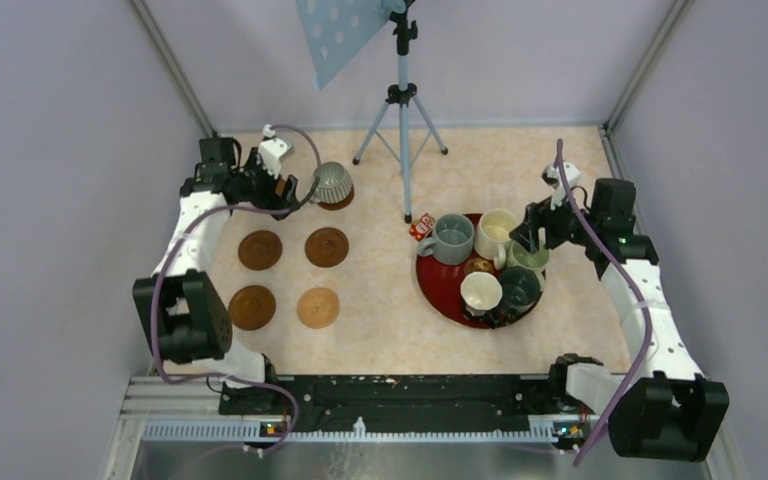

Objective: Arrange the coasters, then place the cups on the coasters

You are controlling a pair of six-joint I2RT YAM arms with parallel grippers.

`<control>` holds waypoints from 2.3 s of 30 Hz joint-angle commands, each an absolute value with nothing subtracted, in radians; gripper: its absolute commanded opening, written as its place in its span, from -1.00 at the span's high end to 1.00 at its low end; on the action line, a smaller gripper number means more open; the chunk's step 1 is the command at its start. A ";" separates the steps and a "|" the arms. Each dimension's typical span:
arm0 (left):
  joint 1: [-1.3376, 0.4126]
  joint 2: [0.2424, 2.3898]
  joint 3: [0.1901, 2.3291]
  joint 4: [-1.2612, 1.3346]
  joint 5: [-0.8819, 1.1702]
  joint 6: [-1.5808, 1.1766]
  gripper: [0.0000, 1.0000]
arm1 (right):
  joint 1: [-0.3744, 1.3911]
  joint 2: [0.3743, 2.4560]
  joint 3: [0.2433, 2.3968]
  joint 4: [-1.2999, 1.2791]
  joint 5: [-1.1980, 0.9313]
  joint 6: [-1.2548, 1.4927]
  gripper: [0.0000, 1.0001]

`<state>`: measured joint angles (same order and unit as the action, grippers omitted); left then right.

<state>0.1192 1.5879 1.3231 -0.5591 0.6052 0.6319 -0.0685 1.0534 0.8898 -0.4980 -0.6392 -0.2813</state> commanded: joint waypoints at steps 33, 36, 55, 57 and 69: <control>-0.569 1.507 1.250 -0.633 0.512 0.557 -0.97 | -0.077 0.990 0.887 -0.440 -0.697 -0.286 -0.43; -0.610 1.608 1.314 -0.587 0.472 0.560 -0.97 | -0.077 0.988 0.882 -0.445 -0.693 -0.294 -0.43; -0.755 1.984 1.626 -0.592 0.396 0.513 -0.28 | -0.077 0.956 0.869 -0.462 -0.677 -0.305 -0.43; -0.764 1.991 1.626 -0.592 0.400 0.507 -0.18 | -0.077 0.956 0.870 -0.461 -0.678 -0.305 -0.43; -0.788 2.063 1.636 -0.595 0.357 0.437 0.10 | -0.077 0.959 0.870 -0.461 -0.678 -0.308 -0.43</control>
<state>-0.7780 2.0232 1.5894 -0.6022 0.3740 0.4824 -0.0685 0.9813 0.8635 -0.4828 -0.6704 -0.2886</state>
